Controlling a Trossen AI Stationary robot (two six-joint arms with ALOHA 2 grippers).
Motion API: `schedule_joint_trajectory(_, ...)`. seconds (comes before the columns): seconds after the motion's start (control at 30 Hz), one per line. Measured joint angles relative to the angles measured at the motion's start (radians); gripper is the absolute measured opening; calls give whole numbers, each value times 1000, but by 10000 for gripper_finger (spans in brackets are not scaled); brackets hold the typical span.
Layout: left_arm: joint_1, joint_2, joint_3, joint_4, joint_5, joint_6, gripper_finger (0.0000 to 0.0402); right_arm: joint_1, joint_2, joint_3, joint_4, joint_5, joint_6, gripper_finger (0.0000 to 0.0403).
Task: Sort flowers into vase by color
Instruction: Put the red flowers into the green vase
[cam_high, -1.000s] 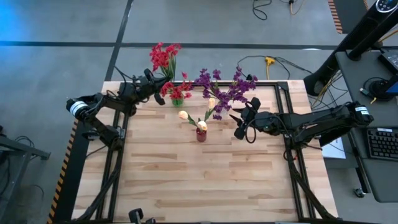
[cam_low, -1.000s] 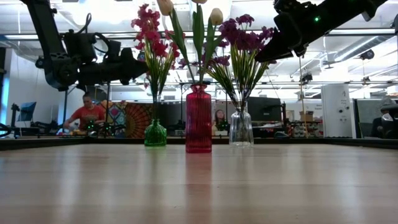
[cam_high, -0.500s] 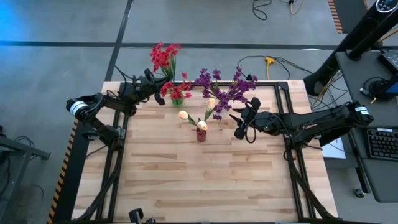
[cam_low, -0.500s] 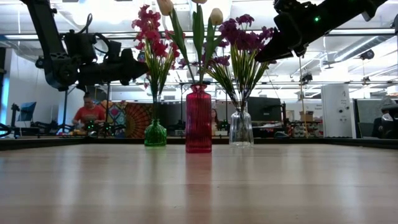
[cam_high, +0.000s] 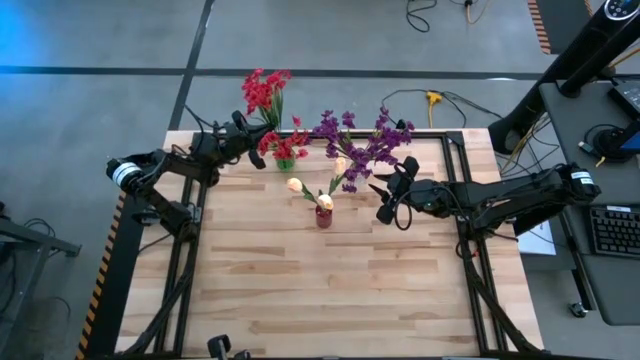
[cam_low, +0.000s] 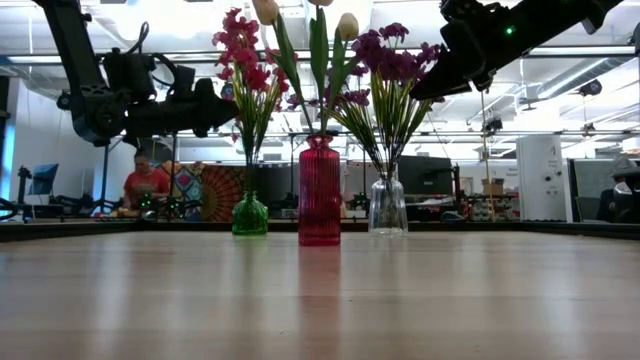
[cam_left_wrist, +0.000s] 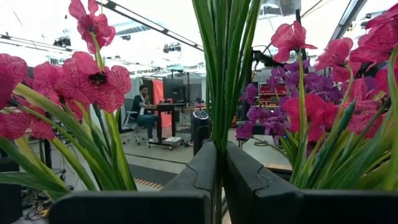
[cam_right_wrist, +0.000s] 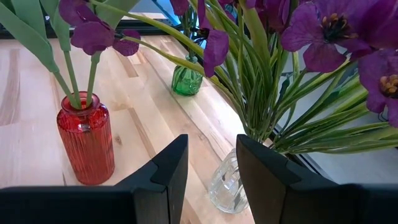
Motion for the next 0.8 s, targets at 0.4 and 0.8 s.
schedule_joint_trajectory(0.4, 0, 0, 0, 0, 0, 14, 0, 0, 0, 0, 0, 0, 0, 128)
schedule_joint_trajectory(0.8, -6, 0, 14, -7, 1, 18, 0, 0, 0, 0, 0, 0, 0, 128)
